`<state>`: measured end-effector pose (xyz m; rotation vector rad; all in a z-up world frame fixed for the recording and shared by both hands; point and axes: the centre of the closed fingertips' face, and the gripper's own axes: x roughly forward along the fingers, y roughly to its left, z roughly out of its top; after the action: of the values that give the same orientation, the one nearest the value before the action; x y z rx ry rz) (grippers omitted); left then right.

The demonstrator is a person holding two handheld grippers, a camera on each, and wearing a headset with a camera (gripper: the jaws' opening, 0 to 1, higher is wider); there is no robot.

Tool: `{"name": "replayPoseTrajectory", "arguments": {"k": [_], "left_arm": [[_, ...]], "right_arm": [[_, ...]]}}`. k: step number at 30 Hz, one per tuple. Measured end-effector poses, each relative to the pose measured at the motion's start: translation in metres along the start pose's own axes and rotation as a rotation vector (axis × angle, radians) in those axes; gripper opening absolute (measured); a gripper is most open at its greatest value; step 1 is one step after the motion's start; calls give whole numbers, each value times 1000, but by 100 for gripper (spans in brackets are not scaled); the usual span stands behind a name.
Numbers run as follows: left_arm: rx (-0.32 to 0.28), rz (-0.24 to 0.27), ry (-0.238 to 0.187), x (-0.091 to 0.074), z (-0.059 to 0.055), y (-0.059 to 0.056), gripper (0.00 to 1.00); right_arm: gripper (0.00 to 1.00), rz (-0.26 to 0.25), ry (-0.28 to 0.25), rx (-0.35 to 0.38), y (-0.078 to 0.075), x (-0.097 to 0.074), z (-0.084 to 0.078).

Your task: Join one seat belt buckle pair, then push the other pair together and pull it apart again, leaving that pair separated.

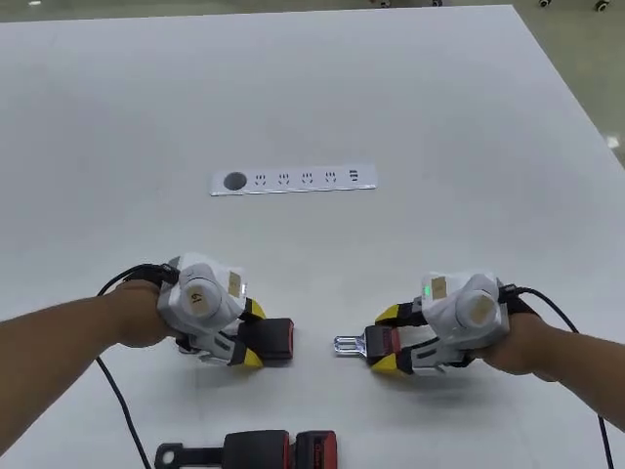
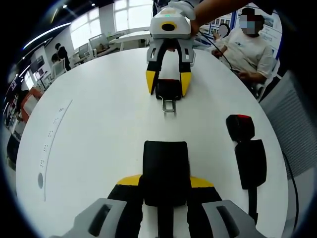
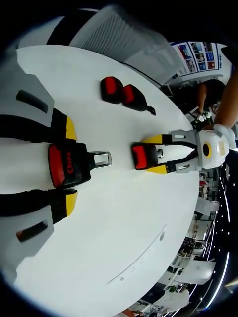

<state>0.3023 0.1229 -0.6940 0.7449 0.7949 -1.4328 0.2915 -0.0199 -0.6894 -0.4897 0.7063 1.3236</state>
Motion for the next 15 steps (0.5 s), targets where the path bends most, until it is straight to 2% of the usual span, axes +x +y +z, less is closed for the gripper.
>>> {"name": "replayPoseTrajectory", "arguments": {"k": [15], "left_arm": [[-7,2,1,-2,5,-3,34]], "right_arm": [[35,-9,10,4,-2,-12,-12]]}}
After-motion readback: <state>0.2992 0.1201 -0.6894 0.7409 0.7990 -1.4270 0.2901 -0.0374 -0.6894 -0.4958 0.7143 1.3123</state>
